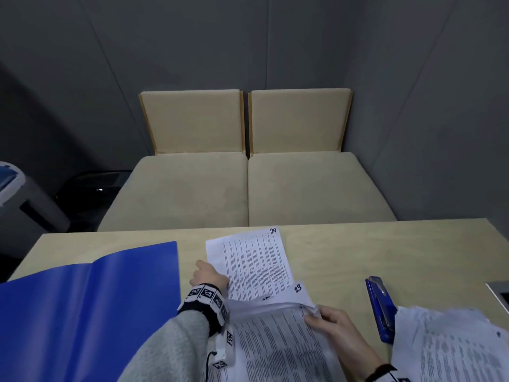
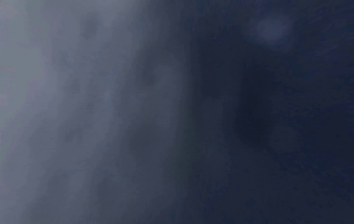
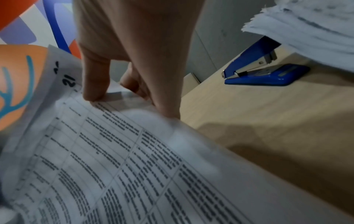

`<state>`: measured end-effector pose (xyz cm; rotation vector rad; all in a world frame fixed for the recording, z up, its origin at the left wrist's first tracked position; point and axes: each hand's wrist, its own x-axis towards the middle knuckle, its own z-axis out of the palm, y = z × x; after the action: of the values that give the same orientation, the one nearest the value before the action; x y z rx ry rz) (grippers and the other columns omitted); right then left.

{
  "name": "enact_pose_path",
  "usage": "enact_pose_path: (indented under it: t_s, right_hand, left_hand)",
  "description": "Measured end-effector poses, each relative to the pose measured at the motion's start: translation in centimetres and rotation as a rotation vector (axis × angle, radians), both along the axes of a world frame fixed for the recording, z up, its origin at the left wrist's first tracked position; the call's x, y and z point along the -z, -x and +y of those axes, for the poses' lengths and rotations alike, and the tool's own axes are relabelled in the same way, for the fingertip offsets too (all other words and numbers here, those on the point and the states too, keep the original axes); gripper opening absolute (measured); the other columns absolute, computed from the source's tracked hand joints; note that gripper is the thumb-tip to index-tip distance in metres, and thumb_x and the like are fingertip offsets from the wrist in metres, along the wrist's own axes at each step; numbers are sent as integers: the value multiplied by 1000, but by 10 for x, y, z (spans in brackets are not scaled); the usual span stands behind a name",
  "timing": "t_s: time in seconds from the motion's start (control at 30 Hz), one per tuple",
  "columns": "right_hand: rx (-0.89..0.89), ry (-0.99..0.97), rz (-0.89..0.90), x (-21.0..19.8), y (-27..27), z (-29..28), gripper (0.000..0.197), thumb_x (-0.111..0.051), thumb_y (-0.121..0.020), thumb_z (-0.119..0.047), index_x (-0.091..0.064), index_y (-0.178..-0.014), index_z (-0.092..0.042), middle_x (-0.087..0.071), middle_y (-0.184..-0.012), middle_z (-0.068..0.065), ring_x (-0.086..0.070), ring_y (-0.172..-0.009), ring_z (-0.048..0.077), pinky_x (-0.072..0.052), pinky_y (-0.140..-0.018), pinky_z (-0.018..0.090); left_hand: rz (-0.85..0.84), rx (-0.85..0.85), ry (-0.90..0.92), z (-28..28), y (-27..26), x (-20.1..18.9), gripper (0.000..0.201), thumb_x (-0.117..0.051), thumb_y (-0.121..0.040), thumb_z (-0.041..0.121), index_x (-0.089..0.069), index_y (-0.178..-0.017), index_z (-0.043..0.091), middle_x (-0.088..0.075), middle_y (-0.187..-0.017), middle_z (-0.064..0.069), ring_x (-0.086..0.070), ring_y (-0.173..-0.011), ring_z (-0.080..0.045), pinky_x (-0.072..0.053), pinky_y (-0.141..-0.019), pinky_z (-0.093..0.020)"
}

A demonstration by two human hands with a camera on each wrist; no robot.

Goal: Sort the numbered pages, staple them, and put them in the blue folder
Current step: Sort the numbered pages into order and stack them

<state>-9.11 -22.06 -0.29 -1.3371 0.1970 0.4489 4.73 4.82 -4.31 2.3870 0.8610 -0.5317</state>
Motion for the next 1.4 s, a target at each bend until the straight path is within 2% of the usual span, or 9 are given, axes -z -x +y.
enact_pose_path:
  t_s: [0.13, 0.23, 0.4, 0.7, 0.87, 1.03, 1.27, 1.33, 1.4]
  right_hand:
    - [11, -9, -28, -9, 2, 1, 70, -84, -57, -45, -51, -79, 12, -49, -76, 11, -49, -75, 15, -40, -71, 20]
    - [2, -24, -17, -14, 5, -5, 79, -83, -64, -39, -47, -98, 23, -60, -89, 17, -58, -85, 22, -44, -84, 30]
    - [-13, -115, 75, -36, 12, -12, 28, -59, -84, 0, -65, -111, 6, -64, -113, 29, -61, -107, 43, -46, -97, 52]
    - [34, 1, -230, -124, 2, -9, 36, -77, -68, -27, -74, -99, -7, -73, -103, 15, -70, -92, 29, -58, -75, 36]
    - [129, -46, -456, -165, -18, -7, 57, -88, -47, -45, -76, -93, -13, -74, -93, 5, -69, -86, 17, -56, -72, 24]
    - [156, -123, -444, -173, -27, 5, 40, -75, -66, -21, -70, -101, -4, -73, -99, 12, -69, -88, 22, -57, -74, 28]
    - [240, 87, -194, -119, -28, 33, 14, -59, -86, 0, -70, -95, -1, -75, -89, 13, -72, -83, 27, -59, -72, 36]
    - [231, 206, -58, -85, -25, 38, 12, -58, -86, 0, -70, -88, -6, -74, -88, 16, -71, -83, 30, -57, -77, 41]
    - [179, 415, 17, -47, -19, 44, 10, -58, -86, -4, -67, -81, -5, -71, -82, 18, -67, -74, 24, -53, -69, 31]
  left_hand:
    - [-43, -17, 152, 5, 4, 3, 36, -66, -78, 12, -49, -109, 6, -61, -112, -14, -59, -98, -32, -52, -85, -34]
    - [-223, -49, 333, 7, 10, -10, 37, -61, -85, 12, -50, -120, 7, -61, -115, -9, -59, -101, -29, -50, -87, -35]
    - [-632, 60, 508, 13, 29, -52, 23, -53, -93, 13, -51, -116, 11, -62, -110, -5, -59, -104, -25, -49, -89, -38]
    - [-1038, 236, 752, 23, 59, -166, 29, -45, -98, 14, -47, -126, 22, -57, -128, 2, -53, -120, -12, -43, -99, -32]
    - [-888, 335, 969, 20, 87, -214, 32, -41, -98, 10, -51, -127, 21, -61, -126, -3, -58, -116, -18, -50, -95, -32]
    - [-636, 194, 1053, 19, 111, -202, 34, -34, -99, 1, -44, -132, 3, -62, -89, -14, -65, -79, -13, -54, -68, -22]
    - [-316, -126, 1381, 36, 159, -119, 33, -38, -97, 7, -54, -125, 2, -60, -124, -21, -54, -117, -37, -49, -96, -44]
    - [-219, -204, 1276, 38, 174, -87, 23, -44, -93, 7, -61, -108, 4, -66, -111, -20, -61, -103, -37, -52, -88, -44]
    - [-141, -222, 1014, 39, 190, -59, 10, -53, -79, 7, -62, -74, 10, -61, -76, -15, -57, -63, -26, -46, -58, -29]
